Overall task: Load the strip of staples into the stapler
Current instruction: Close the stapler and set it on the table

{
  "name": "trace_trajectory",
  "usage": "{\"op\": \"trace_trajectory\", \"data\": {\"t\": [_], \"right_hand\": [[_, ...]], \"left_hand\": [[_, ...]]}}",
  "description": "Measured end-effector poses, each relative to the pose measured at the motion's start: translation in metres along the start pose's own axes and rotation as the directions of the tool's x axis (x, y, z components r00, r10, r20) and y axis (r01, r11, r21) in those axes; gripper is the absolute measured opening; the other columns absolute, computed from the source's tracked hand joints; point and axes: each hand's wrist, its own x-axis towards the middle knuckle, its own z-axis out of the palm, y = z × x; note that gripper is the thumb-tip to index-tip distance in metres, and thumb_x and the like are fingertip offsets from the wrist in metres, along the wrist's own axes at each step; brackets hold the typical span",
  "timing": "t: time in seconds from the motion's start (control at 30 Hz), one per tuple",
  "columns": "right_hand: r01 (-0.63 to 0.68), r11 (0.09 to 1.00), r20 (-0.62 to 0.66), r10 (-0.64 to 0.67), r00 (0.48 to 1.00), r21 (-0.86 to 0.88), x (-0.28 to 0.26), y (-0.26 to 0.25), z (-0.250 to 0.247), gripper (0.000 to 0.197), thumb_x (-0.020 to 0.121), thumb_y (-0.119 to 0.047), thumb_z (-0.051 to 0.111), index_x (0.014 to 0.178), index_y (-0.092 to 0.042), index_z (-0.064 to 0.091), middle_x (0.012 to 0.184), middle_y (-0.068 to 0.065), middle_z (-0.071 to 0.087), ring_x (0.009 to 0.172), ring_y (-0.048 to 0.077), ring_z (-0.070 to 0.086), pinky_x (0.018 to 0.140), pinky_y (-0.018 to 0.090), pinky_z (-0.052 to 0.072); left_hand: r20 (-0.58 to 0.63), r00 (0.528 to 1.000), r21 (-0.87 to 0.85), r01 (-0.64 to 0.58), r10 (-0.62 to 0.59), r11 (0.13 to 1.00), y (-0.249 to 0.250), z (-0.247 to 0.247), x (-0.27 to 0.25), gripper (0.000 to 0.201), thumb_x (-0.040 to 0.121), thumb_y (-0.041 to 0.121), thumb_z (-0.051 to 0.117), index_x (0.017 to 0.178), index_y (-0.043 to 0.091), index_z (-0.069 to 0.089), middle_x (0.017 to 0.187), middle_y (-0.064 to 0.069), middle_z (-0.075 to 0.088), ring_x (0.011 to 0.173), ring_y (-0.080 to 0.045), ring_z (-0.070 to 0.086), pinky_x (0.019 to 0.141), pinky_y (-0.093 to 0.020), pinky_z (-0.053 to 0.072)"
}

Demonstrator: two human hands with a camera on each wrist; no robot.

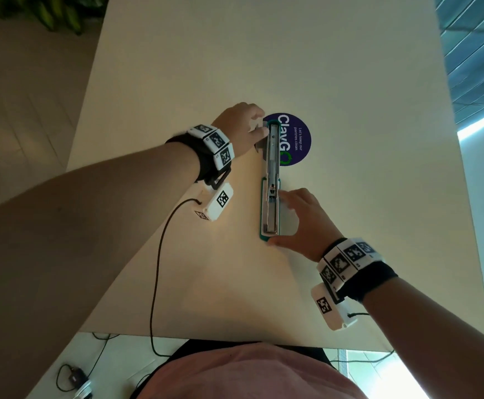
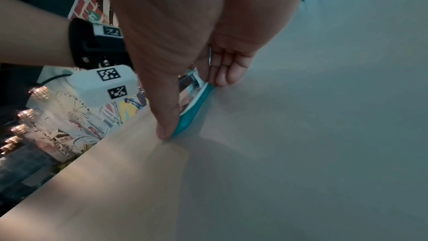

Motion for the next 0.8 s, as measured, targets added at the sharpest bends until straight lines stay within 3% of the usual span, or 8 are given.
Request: {"op": "trace_trajectory", "data": {"t": [0.13, 0.23, 0.33, 0.53, 0.63, 0.7, 0.8], "right_hand": [[0.017, 0.998, 0.004, -0.017, 1.0, -0.057, -0.002, 0.003, 0.002, 0.095, 0.058, -0.041, 0.082, 0.137, -0.017, 0.037, 0.121, 0.002, 0.046, 0.114, 0.017, 0.041, 0.102, 0.03, 0.038], [0.022, 0.993, 0.022, -0.02, 1.0, -0.115, -0.002, 0.003, 0.001, 0.094, 0.063, -0.046, 0.078, 0.14, -0.018, 0.033, 0.125, 0.002, 0.044, 0.117, 0.016, 0.038, 0.101, 0.022, 0.029], [0.026, 0.989, 0.049, -0.019, 0.999, -0.148, -0.002, 0.0, 0.001, 0.092, 0.067, -0.048, 0.074, 0.142, -0.018, 0.029, 0.127, 0.002, 0.042, 0.119, 0.017, 0.036, 0.102, 0.022, 0.028], [0.034, 0.98, 0.061, -0.022, 0.998, -0.196, 0.001, -0.002, 0.002, 0.089, 0.071, -0.051, 0.069, 0.142, -0.018, 0.027, 0.124, 0.001, 0.04, 0.115, 0.017, 0.037, 0.104, 0.029, 0.035], [0.021, 0.979, 0.049, -0.012, 0.999, -0.201, 0.002, -0.003, 0.003, 0.09, 0.071, -0.052, 0.069, 0.142, -0.018, 0.026, 0.123, 0.001, 0.04, 0.115, 0.018, 0.036, 0.103, 0.029, 0.035], [0.014, 0.977, 0.037, -0.006, 0.999, -0.215, 0.002, -0.004, 0.004, 0.089, 0.071, -0.055, 0.067, 0.142, -0.02, 0.026, 0.124, 0.0, 0.04, 0.114, 0.018, 0.035, 0.103, 0.029, 0.035], [0.0, 0.967, 0.005, 0.002, 1.0, -0.254, 0.0, -0.002, 0.005, 0.089, 0.069, -0.06, 0.065, 0.141, -0.023, 0.029, 0.125, -0.001, 0.042, 0.115, 0.019, 0.035, 0.105, 0.034, 0.036]], "left_hand": [[0.184, 0.983, 0.099, -0.029, 0.01, 0.995, 0.01, 0.0, 0.023, 0.051, 0.096, 0.032, 0.049, 0.141, 0.012, 0.038, 0.141, -0.014, 0.045, 0.124, -0.028, 0.048, 0.1, -0.031, 0.035], [0.247, 0.969, 0.145, -0.046, 0.009, 0.988, 0.015, 0.002, 0.033, 0.041, 0.097, 0.026, 0.047, 0.136, 0.012, 0.048, 0.135, -0.016, 0.051, 0.122, -0.031, 0.049, 0.1, -0.034, 0.036], [0.221, 0.975, 0.118, -0.037, 0.01, 0.992, 0.015, 0.001, 0.038, 0.031, 0.095, 0.02, 0.051, 0.124, 0.009, 0.058, 0.127, -0.012, 0.06, 0.115, -0.028, 0.054, 0.093, -0.031, 0.041], [0.137, 0.989, -0.02, -0.059, 0.061, 0.998, 0.024, -0.013, 0.036, 0.023, 0.091, 0.014, 0.056, 0.112, 0.008, 0.06, 0.115, -0.01, 0.066, 0.098, -0.022, 0.062, 0.084, -0.028, 0.048], [0.073, 0.984, -0.123, -0.155, 0.165, 0.98, 0.035, -0.028, 0.02, 0.024, 0.088, 0.014, 0.061, 0.111, 0.013, 0.063, 0.111, -0.004, 0.068, 0.091, -0.01, 0.062, 0.081, -0.017, 0.05], [0.058, 0.96, -0.158, -0.262, 0.273, 0.952, 0.04, -0.036, 0.001, 0.029, 0.087, 0.013, 0.062, 0.116, 0.014, 0.064, 0.111, -0.002, 0.067, 0.094, -0.008, 0.063, 0.085, -0.011, 0.047], [0.034, 0.917, -0.221, -0.381, 0.397, 0.898, 0.043, -0.038, -0.034, 0.033, 0.086, 0.007, 0.064, 0.119, 0.009, 0.063, 0.113, -0.008, 0.064, 0.101, -0.015, 0.064, 0.09, -0.022, 0.053]]}}
